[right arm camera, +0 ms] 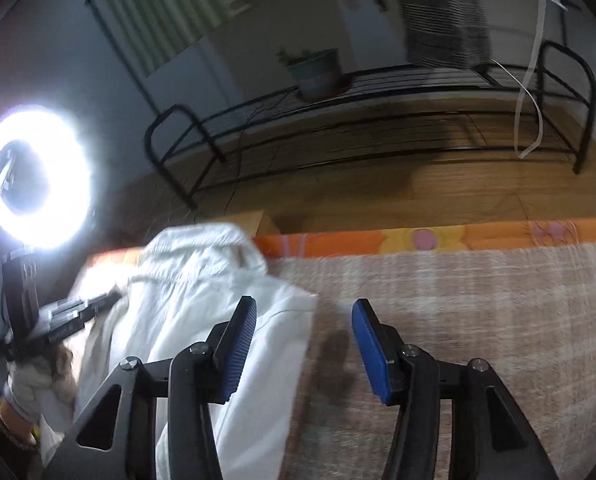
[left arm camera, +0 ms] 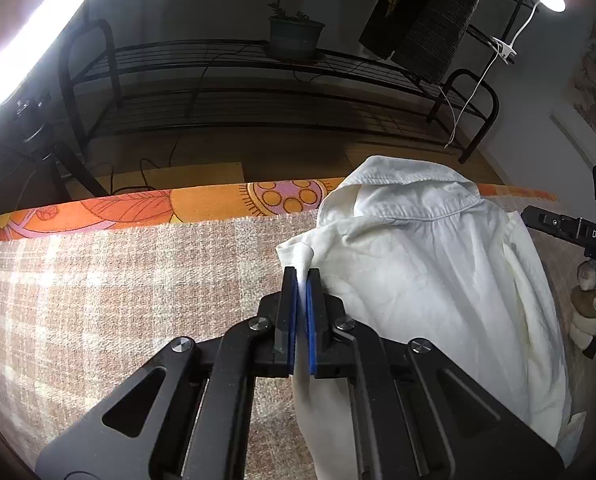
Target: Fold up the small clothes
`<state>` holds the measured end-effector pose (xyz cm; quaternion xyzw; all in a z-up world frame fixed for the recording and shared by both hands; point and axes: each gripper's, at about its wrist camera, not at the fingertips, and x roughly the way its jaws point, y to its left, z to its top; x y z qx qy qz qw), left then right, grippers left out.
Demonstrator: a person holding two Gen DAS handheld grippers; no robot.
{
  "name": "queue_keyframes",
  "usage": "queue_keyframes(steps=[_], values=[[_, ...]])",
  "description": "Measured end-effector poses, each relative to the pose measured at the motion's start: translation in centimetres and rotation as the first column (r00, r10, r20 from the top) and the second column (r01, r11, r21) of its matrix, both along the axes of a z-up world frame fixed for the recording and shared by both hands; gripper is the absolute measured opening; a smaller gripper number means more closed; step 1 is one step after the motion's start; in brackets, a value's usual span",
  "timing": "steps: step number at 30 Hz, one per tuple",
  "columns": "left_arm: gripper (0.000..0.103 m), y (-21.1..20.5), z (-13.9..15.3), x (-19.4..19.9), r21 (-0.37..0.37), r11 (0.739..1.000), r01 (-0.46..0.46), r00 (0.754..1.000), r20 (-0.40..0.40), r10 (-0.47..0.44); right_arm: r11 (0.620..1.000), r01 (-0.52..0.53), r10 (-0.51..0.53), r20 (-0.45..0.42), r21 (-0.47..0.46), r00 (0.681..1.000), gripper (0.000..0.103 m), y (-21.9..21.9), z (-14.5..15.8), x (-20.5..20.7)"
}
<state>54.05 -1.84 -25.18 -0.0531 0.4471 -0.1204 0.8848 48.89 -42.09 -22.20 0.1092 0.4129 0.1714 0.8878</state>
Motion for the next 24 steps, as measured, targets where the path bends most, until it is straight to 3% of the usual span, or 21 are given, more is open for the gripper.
queue_keyframes(steps=[2,8,10,11,14,17,24], values=[[0.001,-0.1,-0.1,-0.1,0.005,1.000,0.002,1.000,0.003,-0.002,0.999,-0.010,0.010,-0.016,0.038,1.000,0.042,-0.4,-0.3,0.2],[0.000,-0.1,0.0,0.2,0.009,1.000,0.005,1.000,0.005,-0.005,0.994,-0.105,0.104,-0.028,-0.005,0.994,0.042,1.6,-1.2,0.9],[0.000,-0.3,0.2,0.0,0.019,1.000,0.004,1.000,0.019,-0.004,0.995,-0.096,0.096,-0.028,-0.009,0.995,0.004,1.8,-1.1,1.2],[0.000,-0.3,0.3,-0.1,0.020,1.000,0.002,1.000,0.026,-0.002,0.994,-0.110,0.110,-0.040,-0.013,0.993,0.001,2.2,-1.2,1.3],[0.000,0.1,1.2,-0.6,-0.003,1.000,-0.017,0.999,0.048,0.017,0.990,-0.126,0.128,0.015,-0.061,0.992,0.000,3.0,-0.6,0.2],[0.000,0.1,2.8,-1.4,-0.016,1.000,-0.018,0.997,0.075,0.019,0.993,-0.104,0.106,0.054,-0.050,0.993,0.000,2.6,0.8,-0.7],[0.000,-0.8,8.1,-5.6,-0.007,1.000,0.007,0.987,0.158,-0.006,0.989,-0.110,0.124,0.148,-0.100,0.981,0.000,3.1,6.0,-4.6]])
